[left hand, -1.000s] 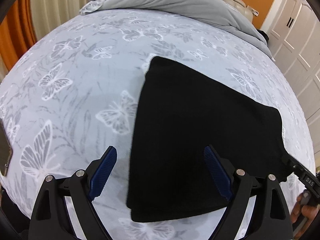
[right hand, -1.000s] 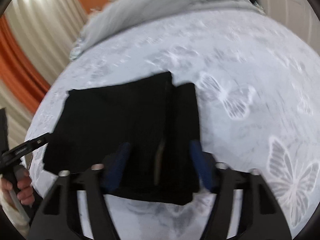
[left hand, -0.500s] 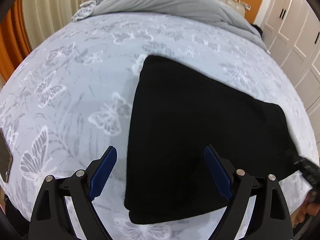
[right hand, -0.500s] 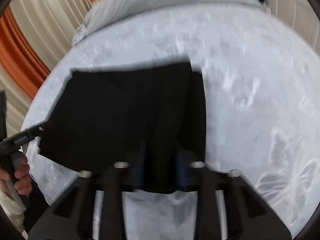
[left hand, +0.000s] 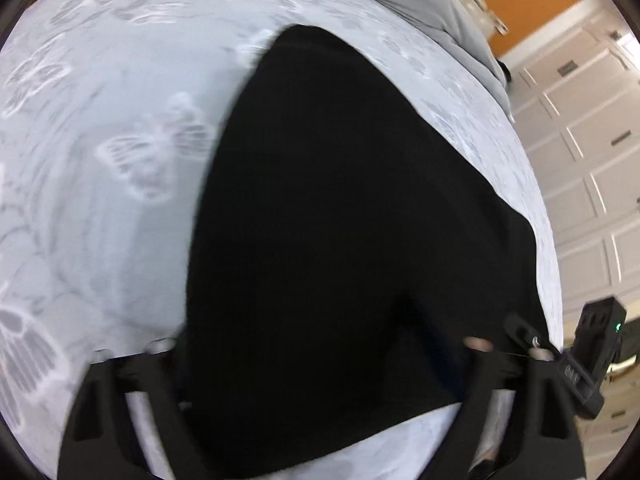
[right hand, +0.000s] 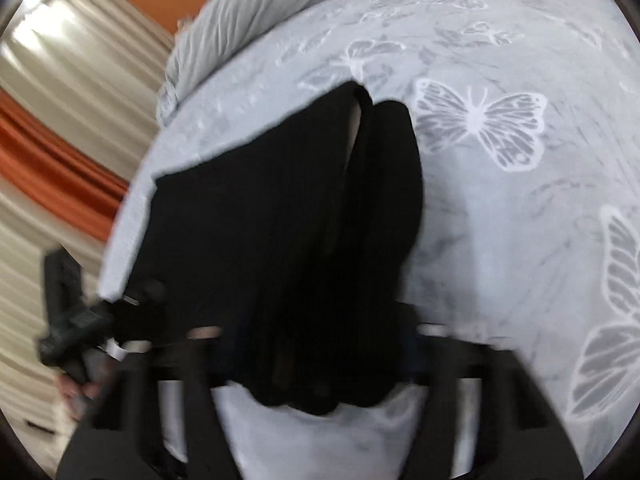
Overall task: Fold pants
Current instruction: 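Grasp the folded pants stack with both grippers and lift it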
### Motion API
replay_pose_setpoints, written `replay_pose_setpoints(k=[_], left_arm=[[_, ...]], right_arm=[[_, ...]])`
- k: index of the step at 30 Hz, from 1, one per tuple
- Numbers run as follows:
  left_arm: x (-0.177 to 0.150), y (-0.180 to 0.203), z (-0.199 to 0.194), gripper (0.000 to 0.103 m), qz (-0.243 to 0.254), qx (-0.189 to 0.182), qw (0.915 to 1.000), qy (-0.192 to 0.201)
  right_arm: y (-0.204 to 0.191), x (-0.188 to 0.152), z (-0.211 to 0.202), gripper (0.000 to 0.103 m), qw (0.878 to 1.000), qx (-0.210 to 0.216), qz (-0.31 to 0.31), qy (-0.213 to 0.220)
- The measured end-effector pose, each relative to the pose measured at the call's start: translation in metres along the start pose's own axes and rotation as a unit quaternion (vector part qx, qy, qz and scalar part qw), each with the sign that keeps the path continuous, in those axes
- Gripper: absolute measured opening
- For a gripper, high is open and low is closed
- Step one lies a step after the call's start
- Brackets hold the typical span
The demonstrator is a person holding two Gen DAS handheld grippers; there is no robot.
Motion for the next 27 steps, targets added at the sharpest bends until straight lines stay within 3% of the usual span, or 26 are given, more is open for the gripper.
replay_pose_setpoints(k=[1, 2, 4, 6, 8, 9, 10, 11, 13, 15, 19, 20, 22, 23, 24, 27], left_arm=[[0.000, 0.004, -0.003, 0.050, 0.010, 0.002, 0.9999, 0.003], [0.001, 0.007, -0.008, 0.044, 0.019, 0.008, 0.9997, 0.010], [-0.002, 0.012, -0.032, 0.019, 0.041, 0.016, 0.9987, 0.028], [-0.010, 0.012, -0.056, 0.019, 0.047, -0.014, 0.9986, 0.022], [-0.026, 0.010, -0.065, 0.022, 0.056, -0.034, 0.9979, -0.001], [-0.035, 0.007, -0.061, 0.028, 0.061, -0.029, 0.9977, -0.009], [-0.045, 0.004, -0.051, 0.038, 0.065, -0.013, 0.9976, -0.020], [-0.054, -0.001, -0.037, 0.044, 0.062, 0.009, 0.9975, -0.033], [-0.057, -0.005, -0.027, 0.071, 0.044, 0.018, 0.9983, -0.032], [-0.053, -0.006, -0.023, 0.081, 0.036, 0.031, 0.9986, -0.021], [-0.047, -0.009, -0.009, 0.088, -0.012, 0.012, 0.9994, -0.030], [-0.045, -0.006, -0.008, 0.087, -0.008, 0.016, 0.9995, -0.027], [-0.038, 0.003, -0.005, 0.074, 0.002, 0.023, 0.9995, -0.020], [-0.036, 0.008, -0.006, 0.070, 0.008, 0.023, 0.9996, -0.016], [-0.034, 0.013, -0.009, 0.060, 0.017, 0.023, 0.9995, -0.012], [-0.033, 0.027, -0.024, 0.037, 0.057, 0.053, 0.9968, 0.016]], right_arm=[[-0.005, 0.002, -0.005, 0.035, 1.000, 0.006, -0.002, 0.002], [-0.014, 0.002, -0.012, 0.034, 1.000, 0.014, -0.009, 0.006], [-0.035, -0.006, -0.032, 0.033, 0.999, 0.039, -0.016, 0.011], [-0.046, -0.022, -0.052, 0.034, 0.998, 0.050, -0.033, 0.013], [-0.037, -0.038, -0.054, 0.038, 0.999, 0.046, -0.019, 0.002], [-0.027, -0.046, -0.050, 0.042, 0.999, 0.037, -0.007, -0.009], [-0.011, -0.055, -0.040, 0.045, 0.999, 0.017, 0.015, -0.026], [-0.001, -0.059, -0.033, 0.054, 0.999, 0.012, 0.040, -0.034], [0.001, -0.056, -0.029, 0.065, 0.998, 0.019, 0.053, -0.025], [-0.001, -0.053, -0.025, 0.078, 0.998, 0.013, 0.054, -0.019], [-0.012, -0.053, -0.007, 0.084, 0.999, 0.001, 0.039, -0.021], [-0.015, -0.053, -0.005, 0.083, 0.999, -0.004, 0.029, -0.020], [-0.012, -0.051, -0.008, 0.076, 1.000, -0.010, 0.024, -0.013], [-0.011, -0.052, -0.010, 0.062, 1.000, -0.005, 0.025, -0.011], [-0.012, -0.053, -0.010, 0.048, 0.999, 0.005, 0.031, -0.010], [-0.020, -0.052, -0.017, 0.034, 0.999, 0.027, 0.024, -0.003]])
Point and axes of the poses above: each gripper's, at about its wrist camera, not at the fingertips, and z roughly the way its jaws point, y to its right, x to its top, the point moved 7 cm from there along z, roughly the way its jaws point, and after that the axes turned 9 degrees about x, right-handed, at the moved point
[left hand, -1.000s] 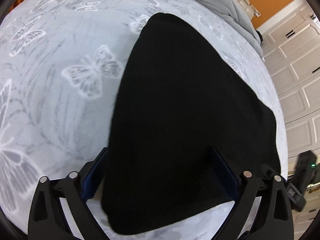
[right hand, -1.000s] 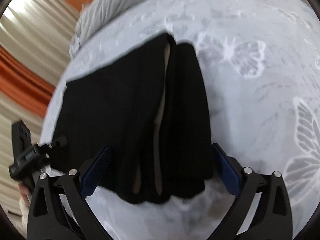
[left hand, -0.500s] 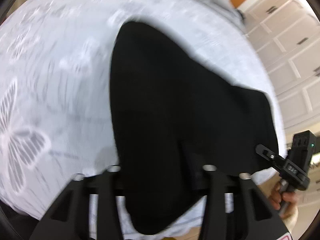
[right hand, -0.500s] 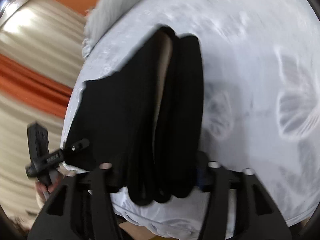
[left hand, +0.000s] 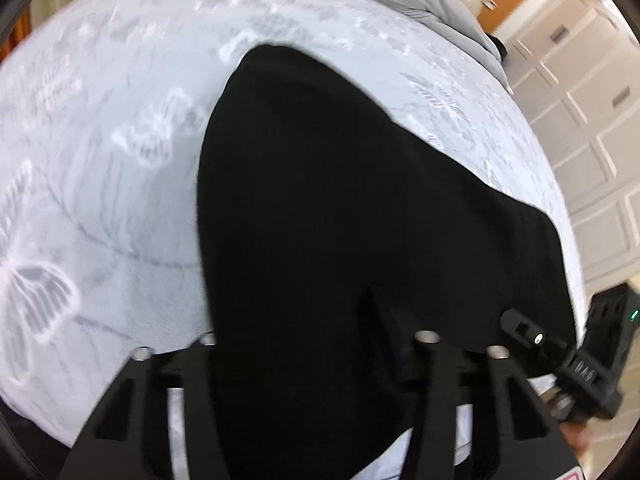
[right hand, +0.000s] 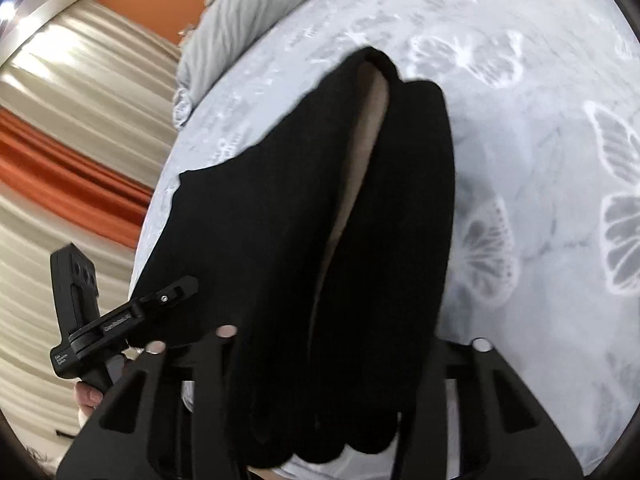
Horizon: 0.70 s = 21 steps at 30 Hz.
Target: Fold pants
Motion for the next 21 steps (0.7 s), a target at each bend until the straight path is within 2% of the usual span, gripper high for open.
replay_pose_setpoints(k=[1, 3, 10, 16, 21], left_arm=[[0.001, 0.002, -0.004, 0.025, 0.009, 0.009, 0.9999, 0.010], [0.001, 0.007, -0.016, 0.017, 0.035, 0.030, 0.9983, 0.036], [-0.006, 0.025, -0.065, 0.016, 0.084, 0.044, 0.9923, 0.079], [-0.011, 0.037, -0.098, 0.016, 0.100, 0.042, 0.9895, 0.096], [-0.018, 0.036, -0.142, 0.016, 0.102, 0.043, 0.9856, 0.128]], right_arm=[[-0.007, -0.001, -0.003, 0.033, 1.000, -0.002, -0.012, 0.005], [-0.019, -0.004, -0.007, 0.033, 0.999, -0.005, -0.031, 0.010], [-0.061, -0.016, -0.048, 0.032, 0.996, 0.014, -0.068, 0.055], [-0.097, -0.015, -0.071, 0.032, 0.992, 0.015, -0.102, 0.078], [-0.123, -0.005, -0.093, 0.032, 0.986, 0.036, -0.123, 0.102]])
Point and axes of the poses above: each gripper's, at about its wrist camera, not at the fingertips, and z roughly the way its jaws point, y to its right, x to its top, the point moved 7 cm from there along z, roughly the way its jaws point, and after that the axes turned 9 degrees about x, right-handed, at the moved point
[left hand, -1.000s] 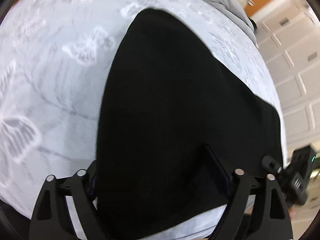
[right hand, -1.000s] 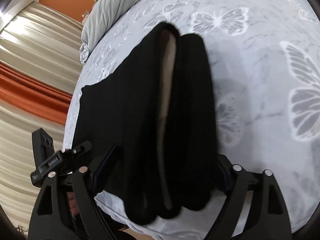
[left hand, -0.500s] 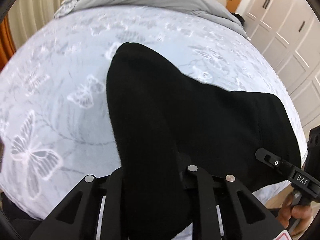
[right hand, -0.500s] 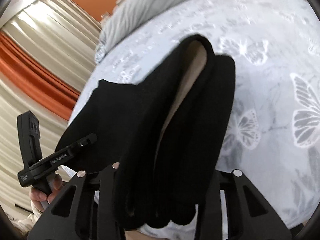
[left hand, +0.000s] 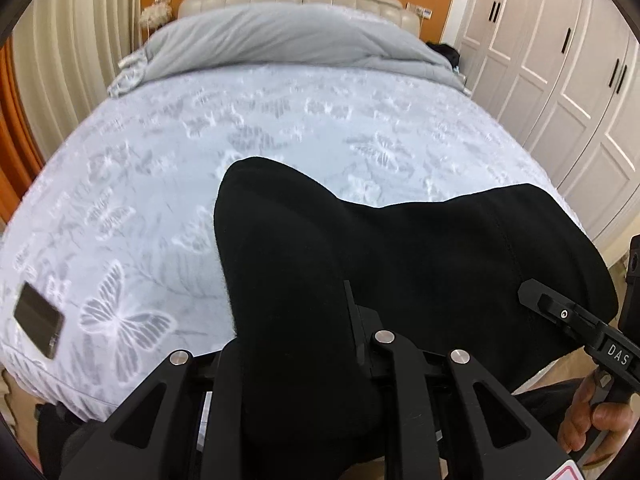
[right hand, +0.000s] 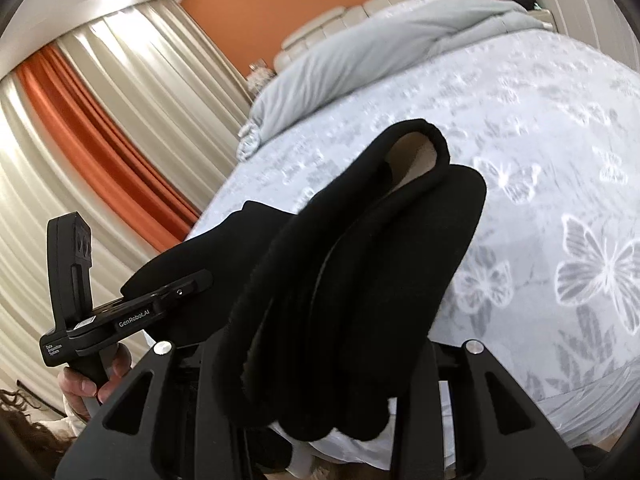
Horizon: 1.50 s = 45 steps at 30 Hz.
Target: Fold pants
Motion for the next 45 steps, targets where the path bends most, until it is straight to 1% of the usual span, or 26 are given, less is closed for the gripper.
replay_pose_setpoints(k=[2, 6, 13, 16, 19, 21, 23, 26, 29, 30, 34, 38, 41, 43, 44, 45], left_arm=[[0.009, -0.001, -0.017, 0.016, 0.002, 0.003, 0.9999, 0.014], [0.034, -0.005, -0.035, 0.016, 0.000, 0.006, 0.9992, 0.040], [0.090, -0.012, -0.064, 0.017, -0.014, 0.002, 0.9949, 0.100], [0.121, -0.015, -0.068, 0.017, -0.021, -0.003, 0.9907, 0.134], [0.151, -0.017, -0.065, 0.017, -0.024, -0.007, 0.9868, 0.160], [0.173, -0.018, -0.059, 0.017, -0.023, -0.005, 0.9835, 0.180], [0.197, -0.019, -0.049, 0.018, -0.023, -0.005, 0.9796, 0.200], [0.231, -0.023, -0.027, 0.018, -0.029, -0.004, 0.9759, 0.216], [0.264, -0.030, 0.009, 0.019, -0.035, 0.005, 0.9733, 0.227], [0.275, -0.031, 0.027, 0.019, -0.033, 0.007, 0.9731, 0.228], [0.304, -0.034, 0.086, 0.019, -0.033, 0.015, 0.9725, 0.230], [0.321, -0.036, 0.149, 0.020, -0.022, 0.033, 0.9694, 0.242], [0.323, -0.039, 0.201, 0.020, -0.022, 0.038, 0.9729, 0.227], [0.319, -0.041, 0.239, 0.021, -0.026, 0.038, 0.9779, 0.204], [0.314, -0.044, 0.264, 0.021, -0.032, 0.035, 0.9817, 0.184], [0.310, -0.046, 0.282, 0.024, -0.037, 0.034, 0.9844, 0.169]], right_arm=[[-0.008, 0.009, -0.002, 0.032, 1.000, 0.005, -0.008, 0.008], [-0.021, 0.027, -0.017, 0.032, 0.999, 0.017, -0.027, 0.026], [-0.043, 0.085, -0.016, 0.032, 0.995, 0.036, -0.063, 0.062], [-0.046, 0.114, -0.011, 0.032, 0.993, 0.042, -0.080, 0.076], [-0.043, 0.149, 0.001, 0.032, 0.990, 0.052, -0.096, 0.092], [-0.041, 0.169, 0.007, 0.032, 0.988, 0.059, -0.100, 0.101], [-0.030, 0.194, 0.021, 0.032, 0.987, 0.067, -0.102, 0.109], [-0.010, 0.227, 0.047, 0.033, 0.984, 0.078, -0.103, 0.119], [0.018, 0.252, 0.077, 0.033, 0.985, 0.084, -0.089, 0.122], [0.027, 0.259, 0.087, 0.033, 0.985, 0.083, -0.086, 0.120], [0.069, 0.281, 0.138, 0.033, 0.987, 0.078, -0.081, 0.118], [0.114, 0.293, 0.189, 0.033, 0.989, 0.072, -0.064, 0.111], [0.150, 0.291, 0.225, 0.033, 0.992, 0.062, -0.054, 0.098], [0.174, 0.281, 0.248, 0.034, 0.995, 0.051, -0.039, 0.081], [0.189, 0.274, 0.261, 0.035, 0.996, 0.042, -0.033, 0.068], [0.207, 0.265, 0.275, 0.037, 0.998, 0.025, -0.028, 0.048]])
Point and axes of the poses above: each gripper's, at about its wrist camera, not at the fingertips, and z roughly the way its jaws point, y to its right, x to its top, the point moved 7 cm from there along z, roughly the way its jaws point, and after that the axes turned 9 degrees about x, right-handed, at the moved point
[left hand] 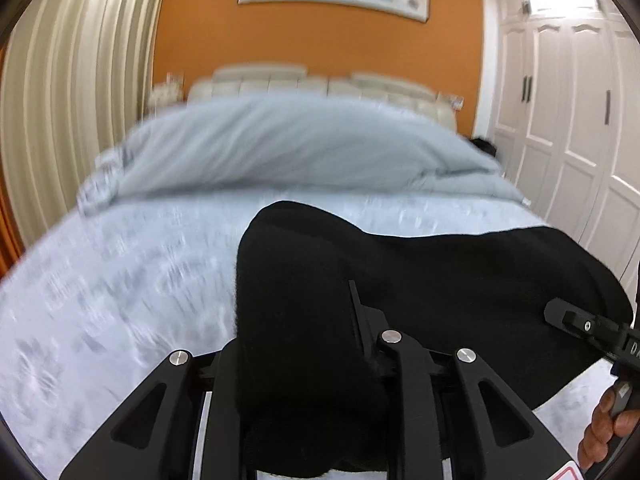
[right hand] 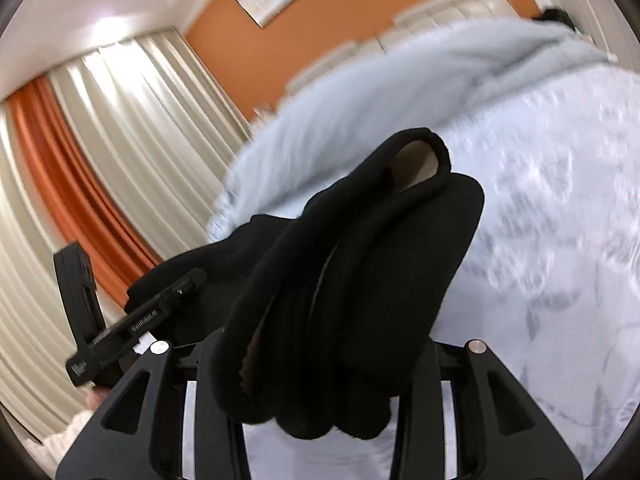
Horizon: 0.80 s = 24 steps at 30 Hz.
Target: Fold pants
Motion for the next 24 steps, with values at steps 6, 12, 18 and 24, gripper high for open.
replay_pose_setpoints(k=[6, 12, 18, 24], left_arm=[[-0.074, -0.030, 0.050, 0.052, -0.009, 0.028, 0.9954, -0.092], [-0.026, -0.058, -0.015, 0.067, -0.001, 0.109, 0.9938, -0.021], [-0.037, -0.027, 0.026, 0.067, -0.021, 0.081, 0.9904, -0.110], [-0.083, -0.022, 0.061, 0.070, 0.007, 0.099, 0.9855, -0.138]], right_arm=[[0.058, -0.040, -0.009, 0.060, 0.995, -0.080, 0.043, -0.042], [-0.006, -0.002, -0.033, 0.030, 0.994, -0.103, -0.032, 0.006], [0.011, -0.002, 0.022, 0.021, 0.983, -0.157, -0.068, -0.065], [0.052, -0.002, 0.001, 0.015, 0.985, -0.162, -0.015, -0.064]])
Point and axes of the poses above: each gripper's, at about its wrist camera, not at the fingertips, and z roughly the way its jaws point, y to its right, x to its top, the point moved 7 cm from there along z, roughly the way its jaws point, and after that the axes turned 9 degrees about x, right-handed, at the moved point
